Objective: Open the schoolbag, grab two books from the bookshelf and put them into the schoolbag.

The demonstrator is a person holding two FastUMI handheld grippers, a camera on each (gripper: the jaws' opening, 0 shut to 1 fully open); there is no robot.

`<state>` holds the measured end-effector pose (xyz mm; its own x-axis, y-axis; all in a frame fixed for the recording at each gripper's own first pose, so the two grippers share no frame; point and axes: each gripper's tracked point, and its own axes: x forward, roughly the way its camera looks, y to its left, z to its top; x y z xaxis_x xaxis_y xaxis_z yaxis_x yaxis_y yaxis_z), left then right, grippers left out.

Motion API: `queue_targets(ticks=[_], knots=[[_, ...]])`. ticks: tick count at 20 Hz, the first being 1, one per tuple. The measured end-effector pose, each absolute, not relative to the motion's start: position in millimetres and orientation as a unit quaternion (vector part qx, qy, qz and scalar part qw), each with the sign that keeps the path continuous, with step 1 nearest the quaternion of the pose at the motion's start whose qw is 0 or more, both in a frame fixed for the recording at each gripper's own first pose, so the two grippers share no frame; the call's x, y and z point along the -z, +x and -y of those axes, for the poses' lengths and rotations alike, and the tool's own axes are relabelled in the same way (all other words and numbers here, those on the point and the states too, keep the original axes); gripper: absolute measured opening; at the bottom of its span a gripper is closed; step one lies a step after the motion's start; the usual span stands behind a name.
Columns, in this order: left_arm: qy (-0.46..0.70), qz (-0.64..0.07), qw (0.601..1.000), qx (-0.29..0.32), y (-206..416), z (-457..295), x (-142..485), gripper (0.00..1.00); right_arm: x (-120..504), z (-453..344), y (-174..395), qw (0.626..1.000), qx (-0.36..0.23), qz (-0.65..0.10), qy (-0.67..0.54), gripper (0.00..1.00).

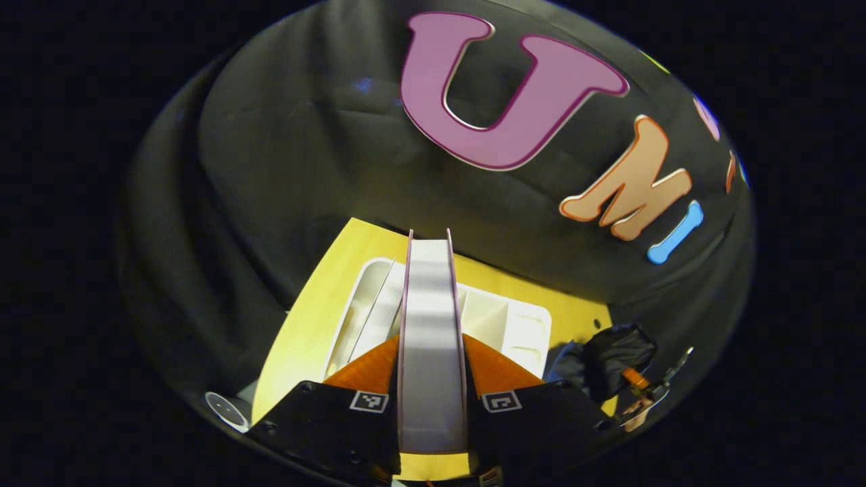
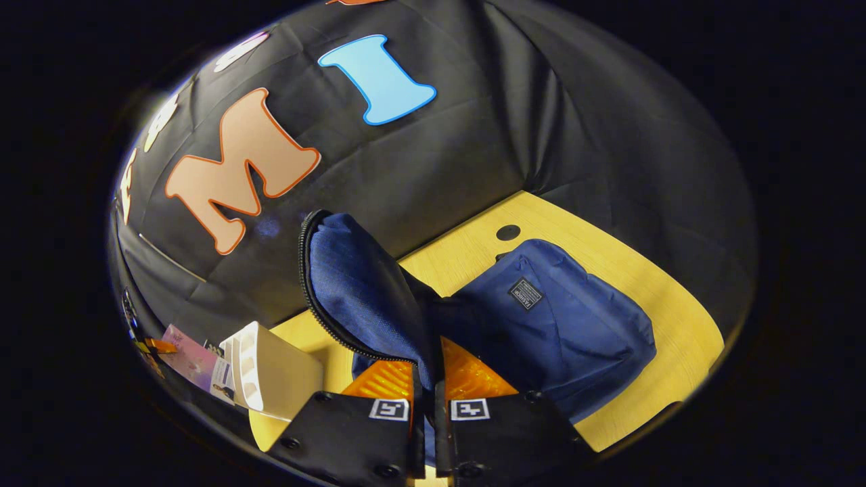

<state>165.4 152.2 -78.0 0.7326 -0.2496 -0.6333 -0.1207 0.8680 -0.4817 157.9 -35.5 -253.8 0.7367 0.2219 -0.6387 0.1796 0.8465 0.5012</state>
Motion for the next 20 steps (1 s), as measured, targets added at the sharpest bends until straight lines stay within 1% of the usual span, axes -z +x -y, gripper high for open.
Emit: queue_targets(ticks=[3, 4, 5, 6, 7, 9, 10, 11, 12, 13, 14, 17, 18, 20], knots=[[-0.301, -0.348, 0.887, 0.037, 166.0, -152.5, 68.8, 0.34, 254.2, 35.3, 158.9, 0.889, -0.011, -0.364, 0.276, 0.12], [-0.316, -0.343, 0.884, 0.037, 167.2, -153.0, 65.3, 0.35, 254.0, 35.6, 159.7, 0.889, -0.011, -0.364, 0.277, 0.12], [-0.329, -0.339, 0.881, 0.039, 167.6, -152.6, 62.6, 0.34, 253.8, 35.9, 158.8, 0.889, -0.011, -0.364, 0.277, 0.10], [-0.340, -0.333, 0.878, 0.041, 167.9, -152.9, 60.1, 0.34, 253.6, 36.4, 159.2, 0.889, -0.010, -0.364, 0.276, 0.08], [-0.351, -0.328, 0.876, 0.044, 167.9, -151.7, 56.9, 0.35, 253.4, 36.8, 159.2, 0.889, -0.010, -0.365, 0.276, 0.12], [-0.365, -0.317, 0.874, 0.051, 166.6, -147.6, 50.5, 0.34, 253.7, 36.6, 159.4, 0.889, -0.010, -0.366, 0.276, 0.12], [-0.372, -0.313, 0.872, 0.057, 165.6, -145.5, 47.1, 0.36, 253.7, 36.5, 160.4, 0.889, -0.010, -0.367, 0.275, 0.09], [-0.380, -0.309, 0.870, 0.062, 165.5, -141.6, 45.6, 0.35, 255.1, 36.3, 161.1, 0.889, -0.011, -0.367, 0.274, 0.12], [-0.390, -0.305, 0.866, 0.070, 165.8, -136.9, 42.1, 0.36, 255.0, 36.4, 161.9, 0.889, -0.011, -0.367, 0.273, 0.12], [-0.402, -0.302, 0.861, 0.076, 165.7, -131.7, 40.4, 0.35, 254.6, 35.7, 160.8, 0.889, -0.011, -0.368, 0.273, 0.12], [-0.415, -0.299, 0.855, 0.083, 165.7, -125.8, 38.9, 0.35, 254.8, 35.1, 161.3, 0.889, -0.012, -0.368, 0.274, 0.08], [-0.452, -0.295, 0.836, 0.101, 166.5, -110.1, 33.5, 0.35, 255.5, 35.0, 160.9, 0.888, -0.013, -0.369, 0.273, 0.12], [-0.459, -0.294, 0.832, 0.101, 168.2, -107.4, 33.6, 0.36, 255.6, 35.2, 160.8, 0.889, -0.014, -0.369, 0.272, 0.12], [-0.474, -0.290, 0.825, 0.108, 171.7, -97.3, 33.1, 0.35, 255.4, 35.1, 161.2, 0.888, -0.015, -0.369, 0.272, 0.12]])
